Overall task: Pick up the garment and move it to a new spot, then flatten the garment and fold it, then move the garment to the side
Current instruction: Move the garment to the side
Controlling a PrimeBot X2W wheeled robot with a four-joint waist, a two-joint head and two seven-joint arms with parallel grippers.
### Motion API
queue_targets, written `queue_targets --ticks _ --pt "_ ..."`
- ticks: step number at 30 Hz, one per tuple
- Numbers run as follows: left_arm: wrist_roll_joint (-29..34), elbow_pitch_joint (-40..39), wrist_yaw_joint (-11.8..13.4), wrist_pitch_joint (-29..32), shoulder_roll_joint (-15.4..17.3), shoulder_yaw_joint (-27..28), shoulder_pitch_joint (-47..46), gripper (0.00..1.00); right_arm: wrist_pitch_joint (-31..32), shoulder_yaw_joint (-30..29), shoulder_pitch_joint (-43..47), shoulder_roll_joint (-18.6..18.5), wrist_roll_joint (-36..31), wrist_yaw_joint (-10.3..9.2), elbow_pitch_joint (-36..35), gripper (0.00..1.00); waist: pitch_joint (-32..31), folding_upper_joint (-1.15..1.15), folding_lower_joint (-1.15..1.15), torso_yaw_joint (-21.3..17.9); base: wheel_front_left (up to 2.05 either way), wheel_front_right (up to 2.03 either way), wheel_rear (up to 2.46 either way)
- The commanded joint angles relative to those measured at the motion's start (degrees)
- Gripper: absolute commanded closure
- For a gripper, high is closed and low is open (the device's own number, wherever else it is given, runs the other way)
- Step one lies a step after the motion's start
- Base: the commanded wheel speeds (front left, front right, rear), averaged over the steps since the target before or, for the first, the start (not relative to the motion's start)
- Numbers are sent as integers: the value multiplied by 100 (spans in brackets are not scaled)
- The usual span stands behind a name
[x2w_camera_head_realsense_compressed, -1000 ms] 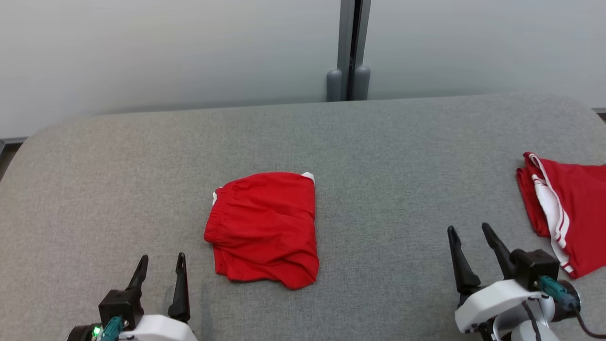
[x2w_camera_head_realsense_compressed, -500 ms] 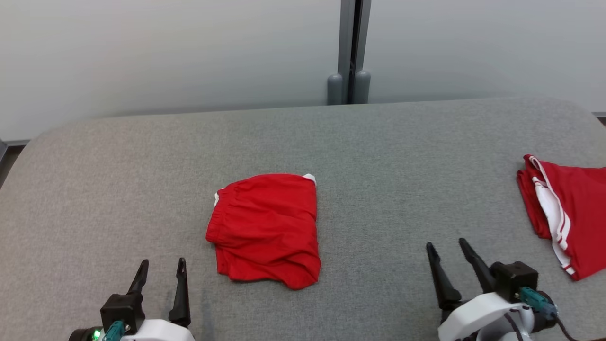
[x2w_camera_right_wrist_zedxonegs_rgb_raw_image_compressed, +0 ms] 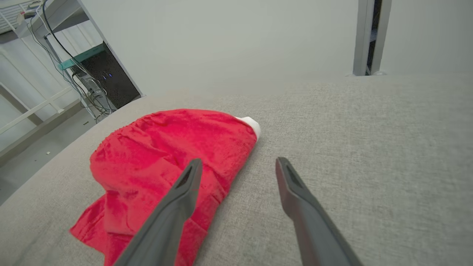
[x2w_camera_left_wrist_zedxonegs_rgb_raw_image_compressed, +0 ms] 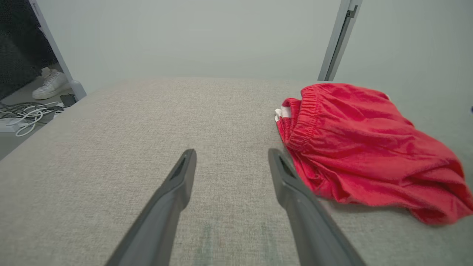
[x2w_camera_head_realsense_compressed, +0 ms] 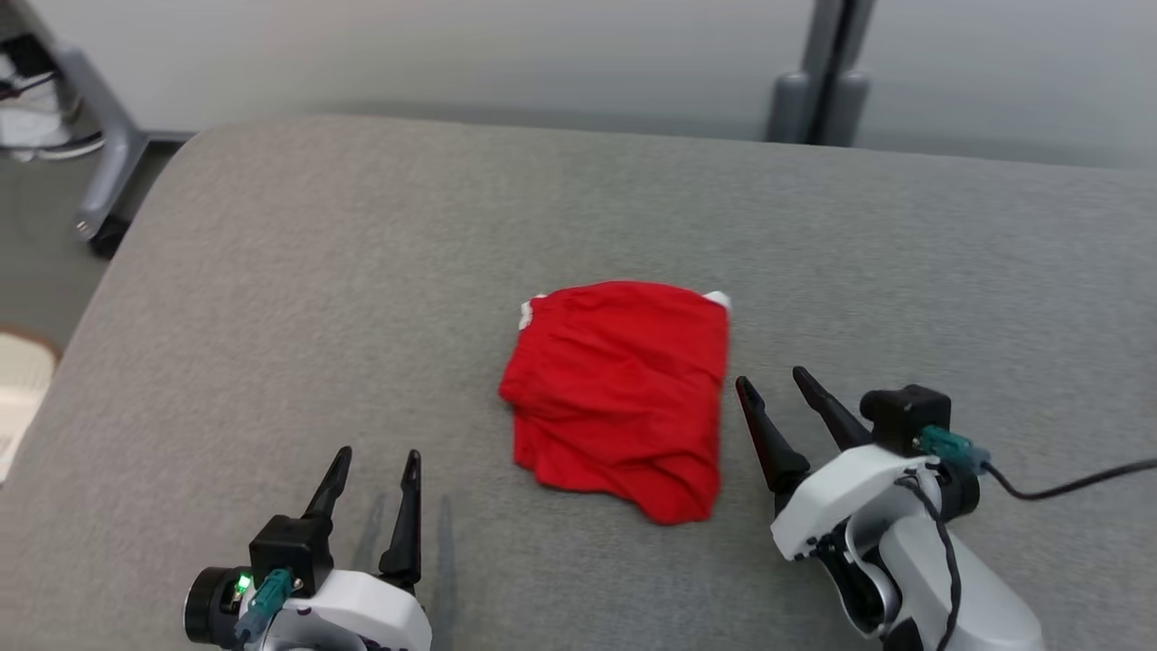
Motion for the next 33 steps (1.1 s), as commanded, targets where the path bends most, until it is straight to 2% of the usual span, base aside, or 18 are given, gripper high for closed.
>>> queue_targets --ticks 1,7,12,13,14,15,20,24,28,33 --pt "-16 1 12 -7 24 -16 -126 0 -25 49 -104 -38 104 0 165 0 232 0 0 339 0 0 0" --pt "-104 8 56 -7 22 -127 -187 0 40 371 -691 -41 1019 0 1107 0 394 0 0 732 0 0 0" --pt "-132 -44 66 -7 21 -172 -196 0 255 851 -753 -3 1631 7 1548 2 439 0 0 845 0 0 0" --pt "-134 -42 72 -7 25 -174 -196 0 248 974 -764 13 1650 7 1604 56 439 0 0 851 0 0 0" --pt "-137 -41 73 -7 24 -180 -199 0 231 1067 -772 20 1691 7 1657 93 436 0 0 850 0 0 0" --pt "-141 -40 76 -7 24 -184 -210 0 209 1136 -780 13 1753 7 1707 100 431 0 0 844 0 0 0" --pt "-86 -75 47 -7 21 -174 -198 0 10 1200 -1113 -51 1573 3 1948 100 353 0 0 661 0 0 0" --pt "-17 -94 15 -7 24 -128 -141 0 -30 937 -1327 -59 1171 -1 1985 100 208 0 0 293 0 0 0" --pt "57 -71 -48 -7 23 -81 -83 0 -29 589 -1100 -65 520 -1 1799 100 28 0 0 -266 0 0 0" --pt "113 -89 -97 -7 24 -55 -61 0 -29 278 -812 -47 -88 -1 1574 100 -132 0 0 -1156 0 0 0"
